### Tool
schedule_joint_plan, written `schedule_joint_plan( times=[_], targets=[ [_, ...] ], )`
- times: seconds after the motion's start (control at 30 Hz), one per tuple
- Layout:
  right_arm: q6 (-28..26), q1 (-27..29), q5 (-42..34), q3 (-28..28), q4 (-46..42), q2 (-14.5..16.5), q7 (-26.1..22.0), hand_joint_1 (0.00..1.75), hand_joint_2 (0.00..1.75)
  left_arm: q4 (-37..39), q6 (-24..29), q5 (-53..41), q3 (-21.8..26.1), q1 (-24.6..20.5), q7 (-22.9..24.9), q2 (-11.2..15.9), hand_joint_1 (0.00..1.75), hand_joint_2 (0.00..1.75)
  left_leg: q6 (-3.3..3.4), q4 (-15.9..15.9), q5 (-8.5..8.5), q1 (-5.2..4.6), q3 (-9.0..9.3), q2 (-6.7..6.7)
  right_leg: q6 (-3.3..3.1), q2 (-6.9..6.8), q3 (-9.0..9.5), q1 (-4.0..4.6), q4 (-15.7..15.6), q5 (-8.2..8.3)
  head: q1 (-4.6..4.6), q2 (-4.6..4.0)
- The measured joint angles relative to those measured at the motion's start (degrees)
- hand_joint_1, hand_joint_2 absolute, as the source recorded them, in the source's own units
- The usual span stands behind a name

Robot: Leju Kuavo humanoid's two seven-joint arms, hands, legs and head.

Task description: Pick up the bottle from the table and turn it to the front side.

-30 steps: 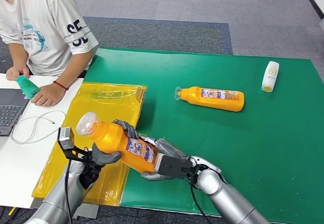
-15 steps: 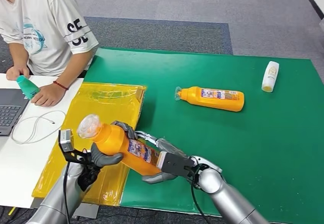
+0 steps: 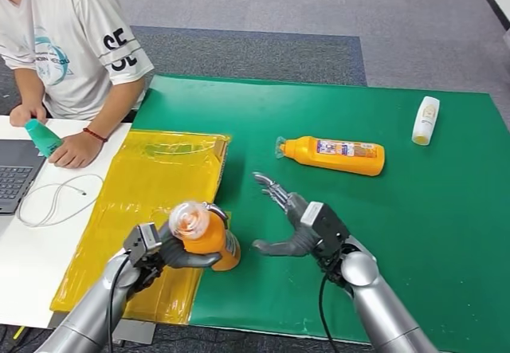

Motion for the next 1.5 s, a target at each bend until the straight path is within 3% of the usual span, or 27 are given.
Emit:
schedule_joint_plan(
  times=[0.27, 0.73, 0.93, 1.07, 1.23, 1.5],
  targets=[
    [1.71, 0.16, 0.65, -5.46, 0.18, 0.76, -0.42, 0.0, 1.75, -2.4, 4.45, -4.14, -8.04, -2.98, 4.08, 3.04, 1.75, 1.75, -0.03, 0.0, 0.03, 0.01, 0.03, 0.0, -0.02, 0.0, 0.03, 0.0, 0.0, 0.02, -0.01, 0.01],
    [2.25, -1.26, 1.36, -6.31, 4.27, 2.77, -2.3, 0.0, 1.75, 2.91, 3.0, -1.84, -18.37, -14.23, 8.79, 7.75, 1.75, 1.75, -0.15, -0.01, 0.23, 0.09, 0.08, 0.0, -0.2, 0.01, 0.07, 0.09, 0.01, 0.23, -0.01, -0.01],
    [1.68, -1.41, 1.3, -6.34, 5.33, 3.08, -2.48, 0.0, 1.75, 3.96, 3.91, -0.95, -19.66, -15.75, 9.44, 8.29, 1.75, 1.75, -0.14, -0.01, 0.24, 0.09, 0.09, 0.01, -0.2, 0.01, 0.09, 0.09, 0.01, 0.23, -0.01, 0.0],
    [-0.27, -0.93, 2.01, -6.84, 5.79, 3.48, -2.47, 0.0, 1.75, 3.02, 11.16, -2.79, -19.72, -14.99, 11.27, 7.49, 1.75, 1.75, -0.14, -0.01, 0.24, 0.08, 0.1, 0.0, -0.2, 0.0, 0.09, 0.09, 0.01, 0.23, 0.0, -0.01],
    [-1.0, 0.73, 3.04, -7.86, 5.8, 3.9, -2.41, 0.0, 1.75, -3.62, 14.75, -4.66, -18.0, -12.08, 13.82, 6.75, 1.75, 1.75, -0.12, -0.01, 0.25, 0.08, -0.02, 0.01, -0.19, 0.01, -0.05, 0.08, 0.01, 0.25, -0.01, 0.0],
    [-1.85, 1.99, 4.35, -8.63, 5.8, 4.85, -2.14, 0.0, 1.75, -13.08, 18.26, -8.45, -13.9, -9.31, 14.14, 5.11, 1.75, 1.75, -0.13, -0.01, 0.22, 0.08, -0.08, 0.01, -0.2, 0.01, -0.12, 0.08, 0.01, 0.22, -0.01, 0.0]
  ],
)
